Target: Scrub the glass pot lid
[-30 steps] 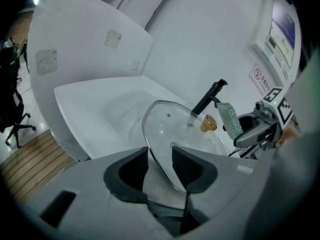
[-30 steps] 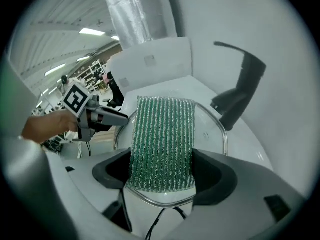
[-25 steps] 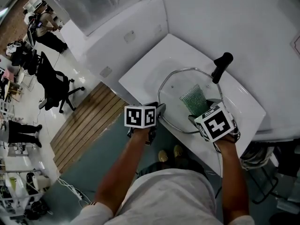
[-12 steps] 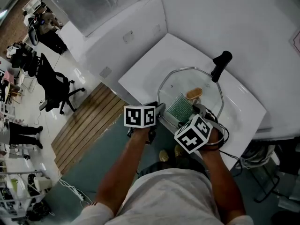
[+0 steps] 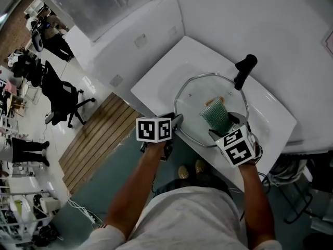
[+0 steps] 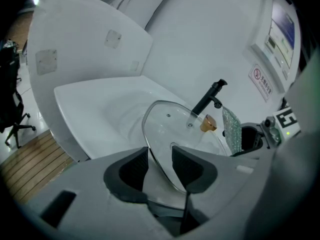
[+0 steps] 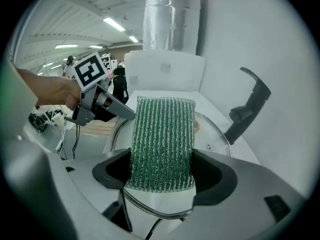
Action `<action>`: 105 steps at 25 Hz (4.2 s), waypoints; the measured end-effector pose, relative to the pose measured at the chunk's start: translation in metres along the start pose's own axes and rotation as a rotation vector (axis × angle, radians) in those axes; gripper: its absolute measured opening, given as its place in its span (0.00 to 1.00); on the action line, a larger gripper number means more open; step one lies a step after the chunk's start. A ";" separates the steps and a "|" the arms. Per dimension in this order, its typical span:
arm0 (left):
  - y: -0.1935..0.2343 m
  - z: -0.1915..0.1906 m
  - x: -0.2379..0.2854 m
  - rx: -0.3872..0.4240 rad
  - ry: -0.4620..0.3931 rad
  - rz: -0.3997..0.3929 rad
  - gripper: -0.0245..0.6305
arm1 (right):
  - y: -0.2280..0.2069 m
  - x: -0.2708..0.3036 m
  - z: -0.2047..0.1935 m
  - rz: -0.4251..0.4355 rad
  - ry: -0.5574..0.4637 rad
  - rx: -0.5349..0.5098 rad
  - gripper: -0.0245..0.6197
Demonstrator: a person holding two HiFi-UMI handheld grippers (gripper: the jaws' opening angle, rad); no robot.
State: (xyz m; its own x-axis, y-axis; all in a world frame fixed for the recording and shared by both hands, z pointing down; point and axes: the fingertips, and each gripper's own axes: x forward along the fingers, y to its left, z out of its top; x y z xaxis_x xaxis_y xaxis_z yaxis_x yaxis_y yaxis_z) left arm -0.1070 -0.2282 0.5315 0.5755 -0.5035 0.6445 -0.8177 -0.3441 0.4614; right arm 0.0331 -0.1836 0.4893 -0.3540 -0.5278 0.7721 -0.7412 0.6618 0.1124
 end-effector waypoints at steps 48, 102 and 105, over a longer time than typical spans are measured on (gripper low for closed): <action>0.002 -0.001 0.000 -0.028 -0.008 0.000 0.28 | 0.029 -0.007 -0.041 0.030 -0.015 -0.151 0.58; -0.188 0.092 -0.180 0.542 -0.749 -0.303 0.06 | 0.027 -0.181 0.129 0.287 -0.885 0.136 0.58; -0.192 0.091 -0.187 0.563 -0.757 -0.294 0.06 | 0.028 -0.191 0.135 0.270 -0.929 0.116 0.58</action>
State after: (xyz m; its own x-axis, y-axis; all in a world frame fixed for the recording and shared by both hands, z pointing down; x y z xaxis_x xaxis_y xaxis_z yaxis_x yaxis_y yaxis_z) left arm -0.0581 -0.1400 0.2674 0.7584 -0.6440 -0.1002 -0.6419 -0.7647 0.0561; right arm 0.0029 -0.1365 0.2606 -0.7923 -0.6085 -0.0435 -0.6029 0.7920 -0.0963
